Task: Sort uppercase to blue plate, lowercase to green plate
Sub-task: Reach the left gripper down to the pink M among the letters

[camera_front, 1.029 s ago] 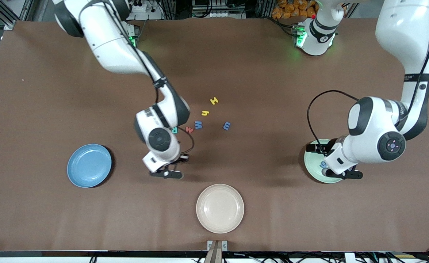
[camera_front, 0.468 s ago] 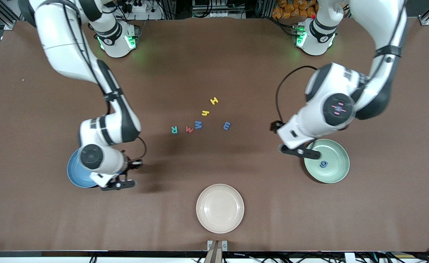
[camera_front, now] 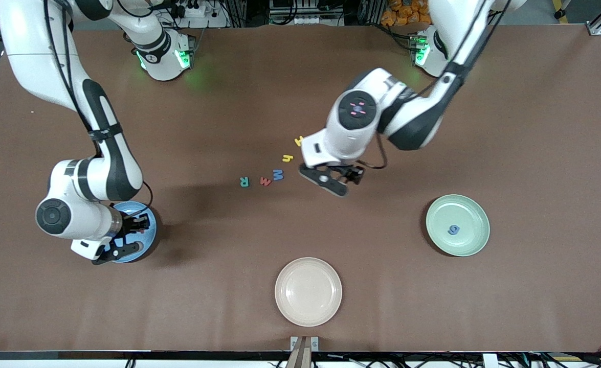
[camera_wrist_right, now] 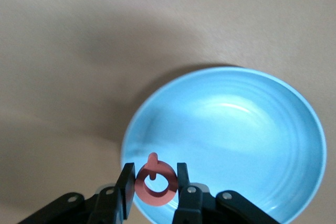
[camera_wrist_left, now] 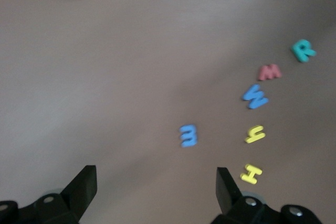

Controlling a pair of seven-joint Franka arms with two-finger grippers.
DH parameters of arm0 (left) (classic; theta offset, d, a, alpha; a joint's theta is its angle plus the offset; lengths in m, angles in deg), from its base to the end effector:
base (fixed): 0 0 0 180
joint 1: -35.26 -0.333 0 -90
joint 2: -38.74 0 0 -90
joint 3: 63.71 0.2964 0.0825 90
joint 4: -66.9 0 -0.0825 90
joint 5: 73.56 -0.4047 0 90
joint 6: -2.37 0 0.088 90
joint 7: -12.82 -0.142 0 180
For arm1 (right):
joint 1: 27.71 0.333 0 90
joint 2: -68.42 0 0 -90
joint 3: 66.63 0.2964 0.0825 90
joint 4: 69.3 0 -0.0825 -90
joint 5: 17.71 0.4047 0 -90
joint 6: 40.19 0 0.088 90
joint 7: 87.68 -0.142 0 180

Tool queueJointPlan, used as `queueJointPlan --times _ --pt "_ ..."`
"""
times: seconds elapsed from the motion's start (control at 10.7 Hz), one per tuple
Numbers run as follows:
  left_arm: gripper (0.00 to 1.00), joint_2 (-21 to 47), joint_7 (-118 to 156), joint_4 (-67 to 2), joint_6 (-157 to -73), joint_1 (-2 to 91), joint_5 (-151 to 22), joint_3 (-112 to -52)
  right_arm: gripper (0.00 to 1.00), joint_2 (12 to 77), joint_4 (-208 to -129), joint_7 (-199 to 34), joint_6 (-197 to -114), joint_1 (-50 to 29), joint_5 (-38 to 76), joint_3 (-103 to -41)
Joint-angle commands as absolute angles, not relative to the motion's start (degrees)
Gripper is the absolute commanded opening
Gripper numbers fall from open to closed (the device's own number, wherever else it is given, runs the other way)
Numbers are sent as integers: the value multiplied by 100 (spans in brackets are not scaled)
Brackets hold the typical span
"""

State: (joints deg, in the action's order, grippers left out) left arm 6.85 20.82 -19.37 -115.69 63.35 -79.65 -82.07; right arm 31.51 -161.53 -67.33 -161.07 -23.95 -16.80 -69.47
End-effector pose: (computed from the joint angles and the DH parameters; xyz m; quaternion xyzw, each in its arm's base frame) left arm 0.5152 -0.4905 0.2966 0.9433 -0.3296 -0.0045 0.0383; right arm 0.6766 0.0141 0.1763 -0.9804 -0.1834 0.0720 0.0035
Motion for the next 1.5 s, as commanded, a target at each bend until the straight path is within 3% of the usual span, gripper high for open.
queueJointPlan --times 0.0,0.09,0.47,1.4 --pt "100 263 1199 -1800 -12257 6768 -8496 -8251 57 3265 -16370 -6168 -16218 -2735 -1727 -6821" --pt "100 131 707 -1800 -12539 6874 -8603 -8251 100 3256 -16387 -6166 -16305 -2736 -1718 -6821" --pt "100 -177 -990 -1818 -12893 7007 -8824 -8286 100 3221 -16361 -6228 -16315 -2683 -1665 -6821" --pt "100 -880 -1223 -1696 -13814 7147 -9044 -8761 100 3160 -16308 -6315 -16612 -2692 -1648 -6812"
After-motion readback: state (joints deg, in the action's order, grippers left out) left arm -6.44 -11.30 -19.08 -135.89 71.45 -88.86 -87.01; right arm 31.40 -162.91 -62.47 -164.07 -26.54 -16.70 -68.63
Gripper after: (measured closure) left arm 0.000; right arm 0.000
